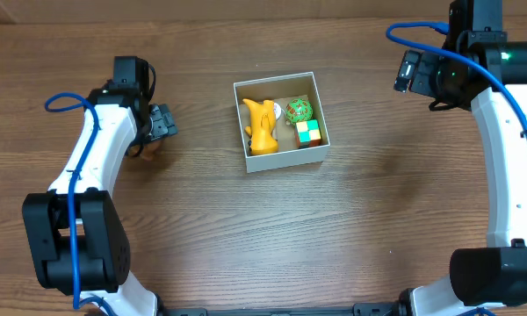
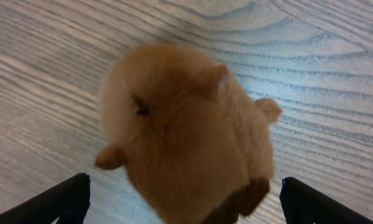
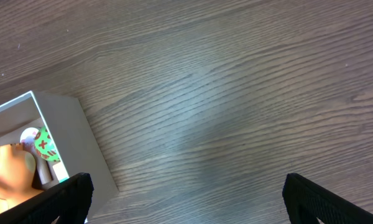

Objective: Pack container
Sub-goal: 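Move the left gripper back left and grasp the brown capybara plush, then carry the capybara plush into the white box and release it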

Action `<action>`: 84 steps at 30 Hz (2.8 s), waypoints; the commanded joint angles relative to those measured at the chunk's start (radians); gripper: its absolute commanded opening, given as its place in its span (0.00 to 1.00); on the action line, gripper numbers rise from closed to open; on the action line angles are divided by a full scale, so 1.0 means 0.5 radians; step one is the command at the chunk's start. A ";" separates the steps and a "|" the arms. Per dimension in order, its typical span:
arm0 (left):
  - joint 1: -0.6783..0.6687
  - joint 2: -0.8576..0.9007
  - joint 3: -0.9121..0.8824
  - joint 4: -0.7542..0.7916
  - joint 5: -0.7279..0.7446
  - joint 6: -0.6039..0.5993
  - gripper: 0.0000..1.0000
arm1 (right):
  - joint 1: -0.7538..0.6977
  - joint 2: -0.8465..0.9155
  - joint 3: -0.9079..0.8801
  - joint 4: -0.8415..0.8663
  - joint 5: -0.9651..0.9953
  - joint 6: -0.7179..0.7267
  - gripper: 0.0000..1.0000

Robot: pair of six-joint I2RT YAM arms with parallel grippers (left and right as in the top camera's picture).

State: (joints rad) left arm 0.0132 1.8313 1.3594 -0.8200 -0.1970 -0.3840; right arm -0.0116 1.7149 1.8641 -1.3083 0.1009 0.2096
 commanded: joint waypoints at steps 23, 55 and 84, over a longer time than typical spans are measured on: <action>-0.047 -0.054 0.380 -0.120 0.039 0.051 0.04 | -0.002 -0.005 0.014 0.009 -0.002 0.014 1.00; -1.310 0.153 0.791 -0.185 -0.008 0.103 0.04 | -0.002 -0.005 0.014 0.009 -0.002 0.014 1.00; -1.306 0.152 0.846 -0.180 -0.249 0.184 1.00 | -0.002 -0.005 0.014 0.009 -0.002 0.014 1.00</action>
State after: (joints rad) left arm -0.6456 1.9247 1.7466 -0.9089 -0.2260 -0.3099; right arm -0.0116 1.7149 1.8641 -1.3090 0.1005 0.2092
